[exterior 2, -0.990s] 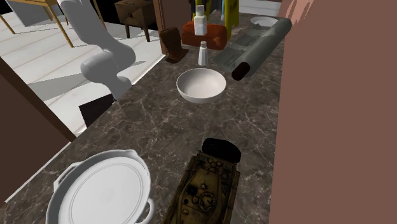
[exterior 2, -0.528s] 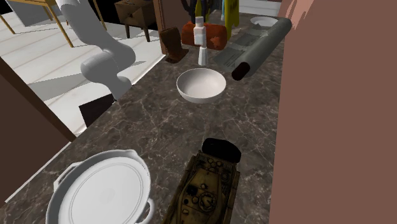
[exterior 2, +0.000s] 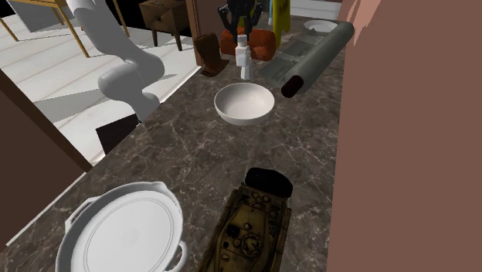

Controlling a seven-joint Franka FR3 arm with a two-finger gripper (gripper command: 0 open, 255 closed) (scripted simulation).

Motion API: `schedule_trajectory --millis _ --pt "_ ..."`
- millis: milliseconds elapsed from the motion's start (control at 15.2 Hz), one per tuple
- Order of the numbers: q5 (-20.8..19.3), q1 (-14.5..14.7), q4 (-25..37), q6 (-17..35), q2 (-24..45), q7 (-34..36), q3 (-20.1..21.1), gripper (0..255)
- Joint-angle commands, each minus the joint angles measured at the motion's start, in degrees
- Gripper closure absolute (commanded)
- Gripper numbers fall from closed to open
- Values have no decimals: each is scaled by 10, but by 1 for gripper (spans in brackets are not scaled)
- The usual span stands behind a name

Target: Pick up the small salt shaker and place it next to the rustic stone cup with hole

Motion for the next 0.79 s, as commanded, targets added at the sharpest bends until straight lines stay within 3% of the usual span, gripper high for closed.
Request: schedule_trajectory --millis 0,726 --pt "2 1 -21 17 -5 -1 1 255" --pt "12 7 -119 98 -22 -7 9 255"
